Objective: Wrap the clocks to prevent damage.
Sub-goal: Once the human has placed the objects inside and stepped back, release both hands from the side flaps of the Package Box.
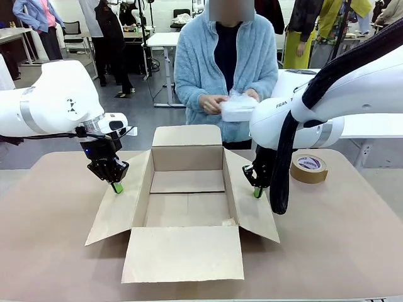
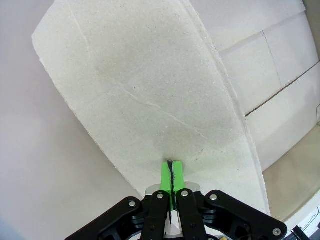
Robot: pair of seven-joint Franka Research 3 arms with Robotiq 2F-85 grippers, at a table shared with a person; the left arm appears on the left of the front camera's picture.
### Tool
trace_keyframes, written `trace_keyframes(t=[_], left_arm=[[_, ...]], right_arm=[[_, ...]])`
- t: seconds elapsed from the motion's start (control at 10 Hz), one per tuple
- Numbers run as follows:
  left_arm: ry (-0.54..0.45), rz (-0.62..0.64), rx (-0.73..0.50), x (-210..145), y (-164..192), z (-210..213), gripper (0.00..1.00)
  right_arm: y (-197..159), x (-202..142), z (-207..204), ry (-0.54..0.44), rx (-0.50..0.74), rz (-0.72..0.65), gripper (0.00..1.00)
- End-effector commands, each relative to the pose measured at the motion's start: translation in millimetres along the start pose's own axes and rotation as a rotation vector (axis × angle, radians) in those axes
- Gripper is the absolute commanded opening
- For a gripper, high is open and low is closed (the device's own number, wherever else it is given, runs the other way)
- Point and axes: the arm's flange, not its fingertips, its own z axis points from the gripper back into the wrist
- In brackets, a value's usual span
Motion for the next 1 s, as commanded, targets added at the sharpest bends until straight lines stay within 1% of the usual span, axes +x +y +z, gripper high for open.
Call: trace_keyframes(t=[0.0,0.9], left_arm=[[-0.009,0.015,0.021,0.9,0.7,-0.2,0.00],[-0.009,0.015,0.021,0.9,0.7,-0.2,0.00]], right_arm=[[0.8,-0.4,-0.6,-0.001,-0.006,-0.015,0.00],[0.8,-0.4,-0.6,-0.001,-0.006,-0.015,0.00]])
